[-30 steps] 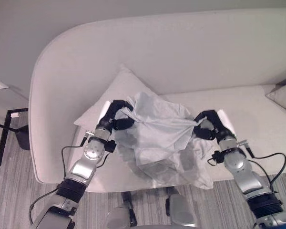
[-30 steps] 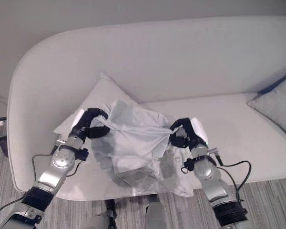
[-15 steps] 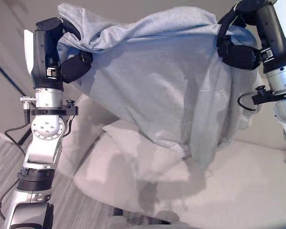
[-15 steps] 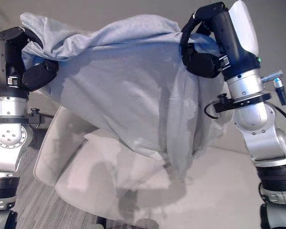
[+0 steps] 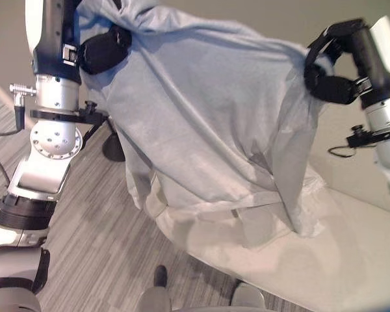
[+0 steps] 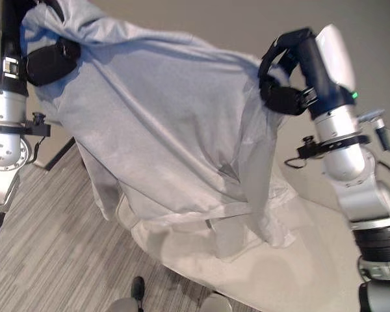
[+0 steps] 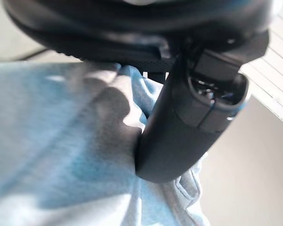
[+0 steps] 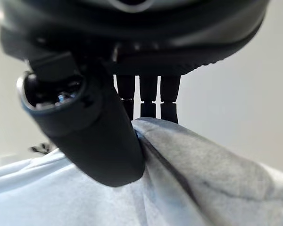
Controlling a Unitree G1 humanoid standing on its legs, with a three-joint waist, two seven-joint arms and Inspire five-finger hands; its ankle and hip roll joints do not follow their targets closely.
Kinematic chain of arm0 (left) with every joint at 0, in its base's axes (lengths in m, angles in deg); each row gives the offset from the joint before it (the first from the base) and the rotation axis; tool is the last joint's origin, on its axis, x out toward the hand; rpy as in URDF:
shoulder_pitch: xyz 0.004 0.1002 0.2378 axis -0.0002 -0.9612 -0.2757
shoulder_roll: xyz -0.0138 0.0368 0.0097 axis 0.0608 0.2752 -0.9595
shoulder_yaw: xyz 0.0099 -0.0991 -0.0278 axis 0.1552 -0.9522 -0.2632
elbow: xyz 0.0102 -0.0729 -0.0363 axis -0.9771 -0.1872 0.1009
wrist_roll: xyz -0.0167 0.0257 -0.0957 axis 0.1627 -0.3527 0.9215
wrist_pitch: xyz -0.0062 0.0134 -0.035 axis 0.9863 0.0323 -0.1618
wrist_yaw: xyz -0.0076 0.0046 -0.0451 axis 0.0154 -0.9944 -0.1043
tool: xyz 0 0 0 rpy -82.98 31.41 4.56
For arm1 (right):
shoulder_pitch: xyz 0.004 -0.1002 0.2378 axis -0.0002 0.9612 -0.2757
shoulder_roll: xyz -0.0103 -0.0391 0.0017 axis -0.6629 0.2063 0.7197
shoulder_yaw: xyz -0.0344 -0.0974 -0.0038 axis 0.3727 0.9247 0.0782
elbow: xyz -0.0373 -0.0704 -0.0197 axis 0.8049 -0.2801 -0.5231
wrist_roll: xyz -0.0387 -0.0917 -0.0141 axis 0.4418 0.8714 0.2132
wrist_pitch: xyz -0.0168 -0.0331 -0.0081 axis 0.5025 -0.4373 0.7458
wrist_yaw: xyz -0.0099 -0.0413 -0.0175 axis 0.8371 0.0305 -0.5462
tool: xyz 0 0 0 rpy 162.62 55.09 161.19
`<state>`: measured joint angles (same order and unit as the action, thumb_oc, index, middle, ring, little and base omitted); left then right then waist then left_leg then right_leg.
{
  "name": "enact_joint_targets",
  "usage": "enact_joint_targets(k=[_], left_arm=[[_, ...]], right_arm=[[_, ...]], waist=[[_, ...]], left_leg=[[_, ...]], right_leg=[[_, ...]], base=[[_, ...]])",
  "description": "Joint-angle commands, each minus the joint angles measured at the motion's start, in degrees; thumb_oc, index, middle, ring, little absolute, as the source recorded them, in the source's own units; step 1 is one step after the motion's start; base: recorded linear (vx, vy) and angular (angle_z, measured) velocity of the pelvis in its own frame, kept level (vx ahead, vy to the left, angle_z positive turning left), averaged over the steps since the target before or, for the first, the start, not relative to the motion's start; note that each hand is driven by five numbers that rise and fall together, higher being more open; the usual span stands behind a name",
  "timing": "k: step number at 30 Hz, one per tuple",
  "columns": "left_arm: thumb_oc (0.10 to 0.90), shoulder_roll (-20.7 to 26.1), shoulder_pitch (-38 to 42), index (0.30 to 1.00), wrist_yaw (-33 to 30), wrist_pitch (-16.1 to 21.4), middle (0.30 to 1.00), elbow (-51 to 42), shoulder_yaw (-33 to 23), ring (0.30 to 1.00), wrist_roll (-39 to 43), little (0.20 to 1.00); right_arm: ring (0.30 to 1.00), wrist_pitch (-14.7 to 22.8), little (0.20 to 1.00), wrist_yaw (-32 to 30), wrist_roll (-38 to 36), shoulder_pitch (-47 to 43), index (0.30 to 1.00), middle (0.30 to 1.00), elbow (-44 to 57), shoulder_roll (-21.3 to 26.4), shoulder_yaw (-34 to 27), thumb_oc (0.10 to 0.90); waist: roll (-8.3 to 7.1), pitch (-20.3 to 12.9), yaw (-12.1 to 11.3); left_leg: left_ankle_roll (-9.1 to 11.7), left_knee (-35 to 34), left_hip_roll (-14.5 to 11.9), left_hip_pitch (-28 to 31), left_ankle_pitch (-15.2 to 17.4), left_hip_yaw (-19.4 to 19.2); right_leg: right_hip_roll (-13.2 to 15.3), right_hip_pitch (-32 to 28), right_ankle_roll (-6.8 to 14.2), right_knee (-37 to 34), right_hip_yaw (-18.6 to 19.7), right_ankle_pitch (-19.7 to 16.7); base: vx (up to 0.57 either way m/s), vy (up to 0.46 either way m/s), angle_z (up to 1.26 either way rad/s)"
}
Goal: Hang the clothes on the sofa on the clothes rack.
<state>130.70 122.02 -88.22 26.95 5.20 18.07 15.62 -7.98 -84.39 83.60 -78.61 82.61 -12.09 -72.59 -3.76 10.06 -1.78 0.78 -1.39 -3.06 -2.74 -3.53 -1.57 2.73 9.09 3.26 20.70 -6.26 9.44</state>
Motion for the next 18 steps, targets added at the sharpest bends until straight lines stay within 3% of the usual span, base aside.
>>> enact_joint_targets(k=[1, 4, 6, 7, 8, 10, 11, 13, 14, 15, 18], left_arm=[[0.400, 1.80, 3.54, 0.300, -3.35, 2.04, 0.300, -0.31, -7.61, 0.300, -1.72, 0.300], [0.400, 0.62, -0.36, 0.300, -2.02, 2.87, 0.300, -0.56, -9.82, 0.300, -0.35, 0.300], [0.400, -0.41, -1.05, 0.300, -2.06, 2.82, 0.300, -0.35, -9.95, 0.300, -0.04, 0.300], [0.400, -1.85, -2.41, 0.300, -1.70, 3.14, 0.300, -0.77, -10.18, 0.300, 0.66, 0.300], [0.400, -1.86, -2.39, 0.300, -1.74, 3.17, 0.300, -0.75, -10.01, 0.300, 0.64, 0.300], [0.400, -1.51, -1.21, 0.300, -2.40, 3.50, 0.300, 0.47, -8.45, 0.300, 1.91, 0.300], [0.400, -1.14, -0.60, 0.300, -2.82, 3.67, 0.300, 0.59, -8.04, 0.300, 2.19, 0.300], [0.400, -0.92, 0.65, 0.300, -3.13, 3.79, 0.300, 0.77, -7.19, 0.300, 2.35, 0.300], [0.400, -1.03, 0.79, 0.300, -3.17, 3.83, 0.300, 0.88, -7.04, 0.300, 2.34, 0.300], [0.400, -1.34, 1.86, 0.300, -2.71, 3.88, 0.300, 0.75, -5.27, 0.300, 2.72, 0.300], [0.400, -0.75, 2.98, 0.300, -2.13, 3.54, 0.300, 0.63, -4.11, 0.300, 2.14, 0.300]], right_arm=[[0.300, -0.27, 0.300, -6.38, -2.52, -3.69, 0.300, 0.300, -2.05, 1.42, -6.65, 0.400], [0.300, 0.34, 0.300, -6.50, -3.57, -2.68, 0.300, 0.300, -2.49, -0.29, -7.73, 0.400], [0.300, 0.35, 0.300, -7.00, -4.30, -1.35, 0.300, 0.300, -4.03, -1.41, -8.37, 0.400], [0.300, -0.50, 0.300, -6.09, -3.14, 3.37, 0.300, 0.300, -3.24, -2.18, -10.43, 0.400], [0.300, -0.52, 0.300, -6.08, -3.14, 3.74, 0.300, 0.300, -3.10, -2.22, -10.71, 0.400], [0.300, -0.48, 0.300, -6.21, -4.32, 5.88, 0.300, 0.300, -3.94, -2.32, -10.87, 0.400], [0.300, -0.47, 0.300, -6.30, -4.14, 6.00, 0.300, 0.300, -3.94, -2.17, -10.70, 0.400], [0.300, -0.59, 0.300, -6.18, -4.09, 7.00, 0.300, 0.300, -4.31, -1.34, -11.71, 0.400], [0.300, -0.58, 0.300, -6.16, -4.12, 7.20, 0.300, 0.300, -4.27, -1.25, -11.89, 0.400], [0.300, -0.60, 0.300, -5.91, -5.31, 7.61, 0.300, 0.300, -5.47, -1.61, -12.43, 0.400], [0.300, -1.51, 0.300, -6.26, -4.05, 8.16, 0.300, 0.300, -6.58, -3.16, -12.85, 0.400]], waist=[[-3.77, -6.03, -0.16], [-3.97, -6.16, -0.43], [-3.93, -5.00, -0.48], [-4.23, -4.59, 0.61], [-4.22, -4.75, 0.57], [-4.49, -5.26, 1.21], [-3.94, -5.70, 1.40], [-1.79, -6.83, 2.29], [-1.73, -6.86, 2.32], [-0.64, -7.47, 2.92], [-0.86, -7.17, 2.79]], left_leg=[[2.41, -3.61, 4.12, 2.21, 5.51, -2.56], [2.61, -3.61, 5.13, 2.53, 5.11, -1.90], [2.98, -2.04, 4.57, 1.59, 4.52, -3.95], [4.10, 1.31, -2.53, -1.15, 4.51, -7.57], [4.27, 1.37, -2.66, -1.29, 4.51, -7.47], [5.47, 2.68, -11.00, -1.99, 1.21, -3.36], [6.07, 2.83, -11.91, -1.55, 1.08, -2.13], [7.88, 0.15, -11.63, -0.62, 1.85, 0.17], [7.89, -0.31, -11.58, -0.41, 1.71, 0.24], [8.27, -3.07, -9.68, 0.82, 2.77, -0.96], [6.17, -3.61, -4.36, 1.93, 4.90, -4.22]], right_leg=[[-0.24, -9.91, 1.10, -14.32, -3.58, -4.02], [-1.05, -12.79, 1.46, -22.89, -2.40, -7.30], [-0.06, -13.70, 2.05, -25.18, -4.12, -8.19], [3.68, -13.74, 3.42, -25.69, -6.05, -9.46], [3.55, -13.66, 3.34, -25.69, -6.11, -9.44], [6.67, -13.73, 4.17, -25.70, -6.18, -8.45], [7.18, -13.88, 4.57, -25.70, -5.99, -8.31], [8.40, -14.98, 5.69, -25.70, -6.37, -8.54], [8.43, -15.08, 5.79, -25.70, -6.54, -8.49], [10.87, -15.45, 6.93, -25.70, -6.84, -11.50], [17.17, -12.95, 8.31, -21.43, -7.89, -22.85]], base=[[-0.01, 0.024, 0.09], [0.06, 0.073, 0.13], [0.01, 0.298, 0.33], [0.00, 0.386, 0.61], [0.10, 0.466, 1.00], [0.21, 0.400, 0.68], [0.28, 0.457, -0.01], [0.25, 0.396, -0.21], [0.28, 0.524, -0.16], [0.25, 0.505, -0.13], [0.19, 0.553, 0.05]])
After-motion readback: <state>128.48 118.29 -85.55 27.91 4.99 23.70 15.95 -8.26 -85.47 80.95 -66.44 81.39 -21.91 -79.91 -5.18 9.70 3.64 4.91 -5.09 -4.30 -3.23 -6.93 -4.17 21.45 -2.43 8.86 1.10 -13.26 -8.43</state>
